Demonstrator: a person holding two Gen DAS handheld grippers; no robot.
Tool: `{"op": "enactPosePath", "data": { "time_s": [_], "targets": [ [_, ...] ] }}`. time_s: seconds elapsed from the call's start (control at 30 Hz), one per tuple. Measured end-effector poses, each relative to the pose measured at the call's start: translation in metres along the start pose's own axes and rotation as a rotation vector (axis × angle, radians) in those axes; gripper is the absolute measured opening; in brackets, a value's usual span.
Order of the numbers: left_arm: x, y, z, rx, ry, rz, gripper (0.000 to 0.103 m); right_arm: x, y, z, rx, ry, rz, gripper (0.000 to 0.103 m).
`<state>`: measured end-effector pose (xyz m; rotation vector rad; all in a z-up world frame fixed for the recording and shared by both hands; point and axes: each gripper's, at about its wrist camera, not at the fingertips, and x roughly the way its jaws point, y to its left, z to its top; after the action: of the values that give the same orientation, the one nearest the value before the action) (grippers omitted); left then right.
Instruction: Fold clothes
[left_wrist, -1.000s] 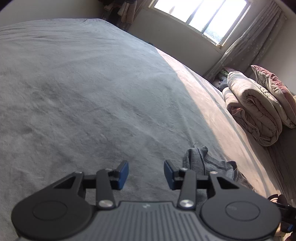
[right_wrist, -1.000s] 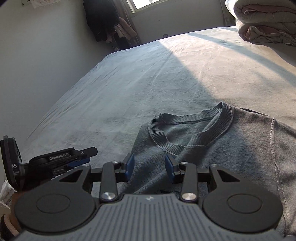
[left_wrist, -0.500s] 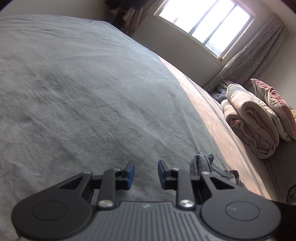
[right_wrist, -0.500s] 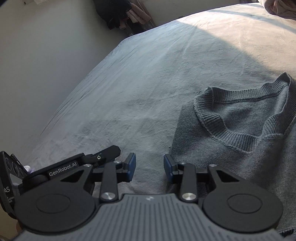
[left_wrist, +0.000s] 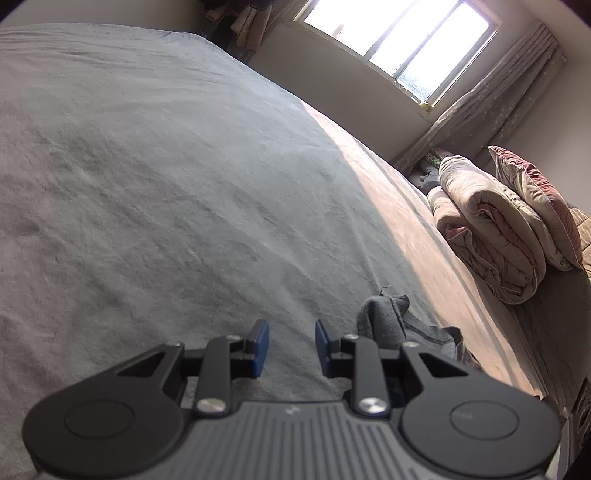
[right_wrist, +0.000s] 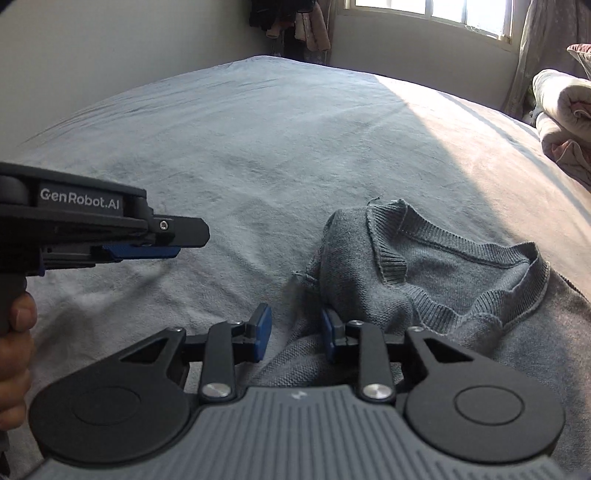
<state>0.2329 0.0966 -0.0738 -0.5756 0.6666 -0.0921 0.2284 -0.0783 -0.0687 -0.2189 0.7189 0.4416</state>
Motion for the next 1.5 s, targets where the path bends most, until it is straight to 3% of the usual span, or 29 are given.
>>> {"op": "enactPosePath", "data": {
  "time_s": [0.03,0.13,0.17,0.23,0.43,0.63,0.77,0.9,1.03,1.2,1.27,1.33,1.5],
  "targets": [
    [0.0,0.0,0.0,-0.002,0.003,-0.001,0.027,0.002,0.002,0.0,-0.022,0.0,-0.02,0.026],
    [0.001,0.003,0.0,-0.012,0.014,-0.013,0.027,0.005,0.002,-0.003,-0.058,-0.01,-0.087,0.0],
    [0.001,0.004,0.001,-0.016,0.019,-0.019,0.027,0.004,-0.003,-0.003,-0.032,-0.014,-0.067,0.0],
    [0.003,0.003,-0.001,-0.011,0.032,-0.025,0.027,0.001,-0.022,-0.002,0.082,-0.021,0.009,0.0],
    [0.009,-0.006,-0.005,0.016,0.072,-0.083,0.027,-0.009,-0.098,-0.008,0.508,-0.085,0.345,0.0],
    [0.02,-0.022,-0.016,0.069,0.141,-0.189,0.027,-0.024,-0.136,-0.015,0.735,-0.199,0.565,0.001],
    [0.027,-0.034,-0.025,0.096,0.205,-0.322,0.027,-0.027,-0.15,-0.02,0.849,-0.245,0.683,0.002],
    [0.03,-0.053,-0.037,0.172,0.244,-0.422,0.028,-0.031,-0.158,-0.021,0.908,-0.276,0.725,0.002],
    [0.036,-0.062,-0.045,0.172,0.279,-0.5,0.028,-0.035,-0.165,-0.023,0.943,-0.293,0.741,0.002],
    [0.04,-0.059,-0.047,0.131,0.301,-0.544,0.028,-0.038,-0.172,-0.027,0.975,-0.304,0.756,0.002],
    [0.042,-0.057,-0.047,0.105,0.307,-0.559,0.033,-0.034,-0.173,-0.028,1.004,-0.31,0.791,0.002],
    [0.043,-0.054,-0.046,0.081,0.313,-0.565,0.045,-0.035,-0.176,-0.032,1.019,-0.315,0.814,0.002],
    [0.037,-0.038,-0.036,-0.022,0.236,-0.57,0.05,-0.035,-0.178,-0.036,1.062,-0.354,0.902,0.003]
  ]
}}
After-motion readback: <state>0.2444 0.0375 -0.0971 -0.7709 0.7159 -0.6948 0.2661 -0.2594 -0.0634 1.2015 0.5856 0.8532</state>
